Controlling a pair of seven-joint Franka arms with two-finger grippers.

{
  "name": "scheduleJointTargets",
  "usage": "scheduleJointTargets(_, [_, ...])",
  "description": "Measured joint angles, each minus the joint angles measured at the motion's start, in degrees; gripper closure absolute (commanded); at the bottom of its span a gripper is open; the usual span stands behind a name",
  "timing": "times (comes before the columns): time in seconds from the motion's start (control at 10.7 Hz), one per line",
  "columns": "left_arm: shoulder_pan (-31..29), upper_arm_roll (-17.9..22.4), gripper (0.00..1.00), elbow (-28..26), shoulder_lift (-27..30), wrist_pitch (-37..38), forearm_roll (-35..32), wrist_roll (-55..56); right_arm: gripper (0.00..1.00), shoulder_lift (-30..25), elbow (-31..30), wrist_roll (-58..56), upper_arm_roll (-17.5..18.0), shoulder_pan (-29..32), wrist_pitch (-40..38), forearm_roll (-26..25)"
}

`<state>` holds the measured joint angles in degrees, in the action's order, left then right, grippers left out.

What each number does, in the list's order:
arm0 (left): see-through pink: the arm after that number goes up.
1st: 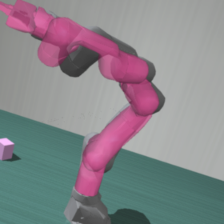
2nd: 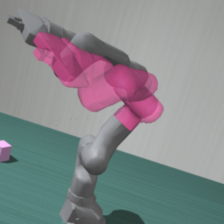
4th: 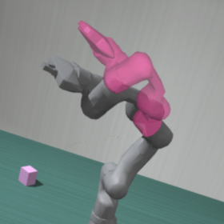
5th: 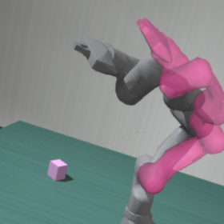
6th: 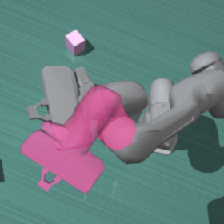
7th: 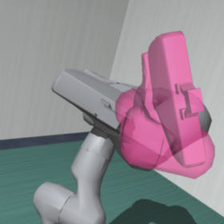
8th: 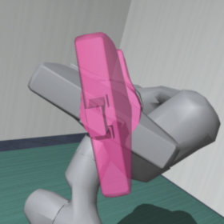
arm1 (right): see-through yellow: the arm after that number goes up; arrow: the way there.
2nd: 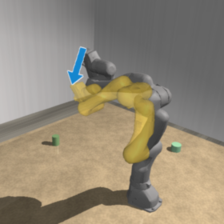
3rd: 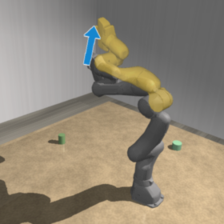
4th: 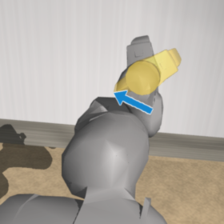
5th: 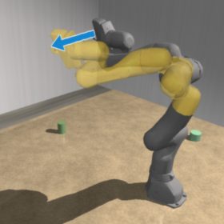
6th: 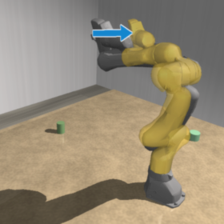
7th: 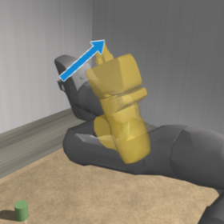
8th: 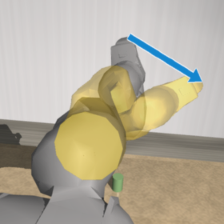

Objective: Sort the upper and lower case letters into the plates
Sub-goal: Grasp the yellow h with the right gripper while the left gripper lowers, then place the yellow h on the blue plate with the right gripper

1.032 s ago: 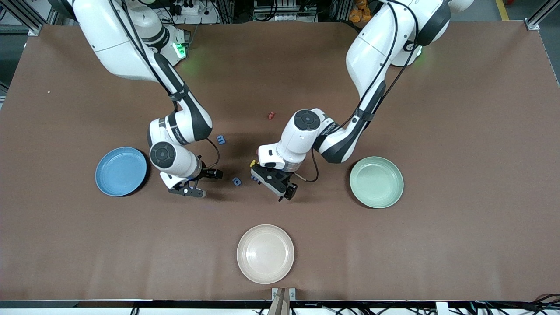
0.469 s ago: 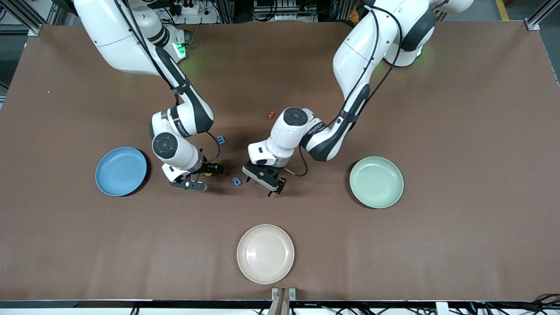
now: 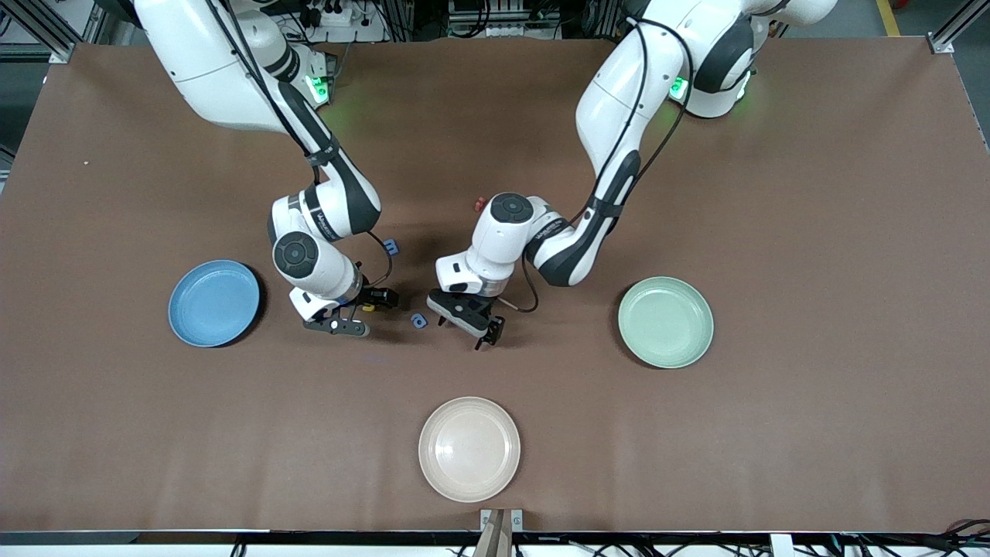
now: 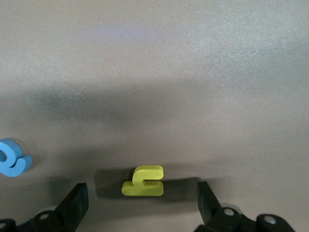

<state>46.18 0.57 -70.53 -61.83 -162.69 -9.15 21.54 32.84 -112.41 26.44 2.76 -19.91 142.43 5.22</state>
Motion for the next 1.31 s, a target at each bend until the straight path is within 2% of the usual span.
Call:
scheduleJointTargets(0.09, [0.8,0.4,0.0,0.2,-0.4,-0.1,0.0,0.7,1.0,0.0,0.0,0.0,0.0,0.0,0.1,-0.1])
scheduleJointTargets(0.75, [2.0,1.1,0.0,0.4,-1.4,0.0,-5.2,2.5,1.0,-0.5,-0.5,0.0,-0.4,-0.1,0.9,-0.6])
scheduleJointTargets(0.94, [2.5,1.1,0.0,0.7,-1.4,2.1,-7.8,5.8,1.0,-1.0,-0.4,-0.1,-1.1,-0.1,1.0,-0.8])
scheduleJointTargets(1.13, [3.2,1.1,0.0,1.9,-1.2,6.2,-14.1,11.4,1.0,-3.3,-0.2,-2.9,-4.0,0.0,-2.8,-3.2])
scheduleJointTargets(1.31, [3.3,0.5,0.0,2.3,-1.2,8.0,-16.2,12.7,1.0,-6.5,-0.1,-10.6,-8.9,0.2,-7.5,-4.7])
